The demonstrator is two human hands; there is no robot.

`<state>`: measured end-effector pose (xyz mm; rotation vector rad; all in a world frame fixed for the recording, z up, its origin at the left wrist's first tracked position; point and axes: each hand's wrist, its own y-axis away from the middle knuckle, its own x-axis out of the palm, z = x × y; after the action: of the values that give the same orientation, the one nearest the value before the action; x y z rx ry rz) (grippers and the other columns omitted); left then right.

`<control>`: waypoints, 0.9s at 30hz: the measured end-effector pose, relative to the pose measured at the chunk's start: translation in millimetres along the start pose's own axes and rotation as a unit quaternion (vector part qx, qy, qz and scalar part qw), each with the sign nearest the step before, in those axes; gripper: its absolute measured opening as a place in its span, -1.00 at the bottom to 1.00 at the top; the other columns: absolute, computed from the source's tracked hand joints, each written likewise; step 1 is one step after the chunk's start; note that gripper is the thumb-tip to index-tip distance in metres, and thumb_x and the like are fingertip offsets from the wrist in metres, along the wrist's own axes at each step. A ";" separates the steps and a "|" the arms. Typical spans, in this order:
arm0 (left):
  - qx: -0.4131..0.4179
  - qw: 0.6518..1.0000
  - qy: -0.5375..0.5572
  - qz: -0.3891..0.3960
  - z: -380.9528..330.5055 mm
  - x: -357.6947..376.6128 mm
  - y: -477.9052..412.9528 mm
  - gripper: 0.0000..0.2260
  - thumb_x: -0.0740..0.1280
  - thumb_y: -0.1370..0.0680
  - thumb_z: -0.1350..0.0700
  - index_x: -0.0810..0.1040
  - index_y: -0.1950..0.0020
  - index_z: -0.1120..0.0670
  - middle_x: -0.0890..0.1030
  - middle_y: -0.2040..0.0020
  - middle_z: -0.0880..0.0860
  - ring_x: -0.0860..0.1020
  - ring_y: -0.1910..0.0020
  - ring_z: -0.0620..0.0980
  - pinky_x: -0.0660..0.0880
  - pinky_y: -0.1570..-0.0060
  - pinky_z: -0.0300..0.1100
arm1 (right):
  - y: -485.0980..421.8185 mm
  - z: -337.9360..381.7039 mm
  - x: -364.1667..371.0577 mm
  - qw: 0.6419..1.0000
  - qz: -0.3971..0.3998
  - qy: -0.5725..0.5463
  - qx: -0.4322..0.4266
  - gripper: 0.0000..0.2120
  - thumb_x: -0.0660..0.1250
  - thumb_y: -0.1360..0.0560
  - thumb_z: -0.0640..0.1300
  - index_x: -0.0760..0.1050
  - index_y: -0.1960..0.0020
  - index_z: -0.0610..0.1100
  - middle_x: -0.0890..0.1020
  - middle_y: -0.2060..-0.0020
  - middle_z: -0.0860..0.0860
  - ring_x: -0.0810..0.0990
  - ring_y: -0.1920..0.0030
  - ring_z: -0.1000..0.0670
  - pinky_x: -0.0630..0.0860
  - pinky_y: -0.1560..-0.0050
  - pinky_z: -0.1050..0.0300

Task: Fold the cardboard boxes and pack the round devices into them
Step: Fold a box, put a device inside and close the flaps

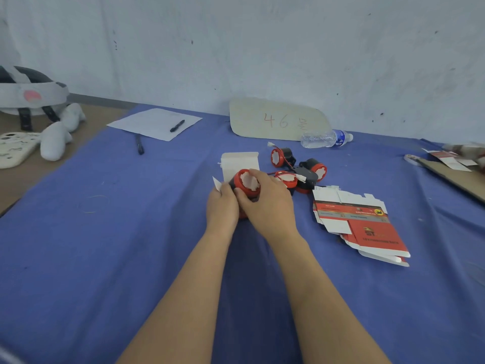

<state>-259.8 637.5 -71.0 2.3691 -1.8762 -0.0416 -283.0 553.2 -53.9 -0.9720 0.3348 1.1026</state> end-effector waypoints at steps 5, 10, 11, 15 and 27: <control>0.011 1.000 0.006 0.007 -1.3 -2.0 -1.2 -0.72 0.08 -0.61 0.18 0.55 -0.11 0.20 0.64 0.00 0.16 0.55 0.12 0.02 0.53 0.08 -0.07 | -1.2 -1.4 2.1 0.999 0.004 0.046 0.004 -0.54 0.31 -0.49 0.10 0.43 -0.35 0.01 0.57 -0.17 0.04 0.44 -0.22 -0.05 0.30 -0.25 0.06; 0.013 1.000 -0.003 0.011 -2.6 -0.3 1.7 -0.71 0.09 -0.60 0.18 0.56 -0.16 0.17 0.64 -0.05 0.16 0.59 -0.04 0.13 0.54 -0.12 0.07 | 0.3 -6.0 3.5 0.993 0.044 0.109 0.026 -0.58 0.24 -0.51 0.18 0.46 -0.31 0.04 0.58 -0.14 0.03 0.38 -0.24 -0.05 0.16 -0.22 0.04; 0.008 1.000 -0.001 0.015 -3.0 -0.3 1.5 -0.72 0.09 -0.61 0.15 0.55 -0.17 0.15 0.64 -0.07 0.14 0.59 -0.06 0.12 0.53 -0.15 0.09 | 0.7 -6.0 4.2 0.993 0.051 0.103 0.027 -0.59 0.23 -0.53 0.16 0.46 -0.30 0.02 0.58 -0.13 0.04 0.40 -0.24 -0.03 0.16 -0.27 0.03; 0.017 1.000 0.006 0.023 -1.9 0.3 0.9 -0.74 0.23 -0.59 0.05 0.53 -0.15 0.18 0.65 -0.01 0.11 0.61 0.05 0.04 0.56 0.00 -0.04 | -0.8 -4.5 3.5 0.994 0.082 0.075 0.018 -0.72 0.14 -0.61 0.02 0.52 -0.16 -0.08 0.58 -0.11 0.03 0.46 -0.23 0.00 0.12 -0.42 -0.10; 0.127 0.982 -0.131 0.053 6.1 4.8 10.0 -0.81 0.34 -0.52 0.11 0.36 -0.05 -0.03 0.45 0.14 -0.19 0.45 0.19 -0.24 0.35 0.32 -0.36 | -14.9 -30.7 -26.5 0.967 -0.109 -0.115 0.201 -0.74 0.18 -0.57 -0.24 0.51 -0.21 -0.24 0.60 0.04 -0.08 0.54 -0.05 -0.10 0.34 0.11 0.22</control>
<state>-269.0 630.1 -75.7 2.5271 -2.2479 -0.1167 -275.3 511.3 -46.3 -0.5000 0.2421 0.8893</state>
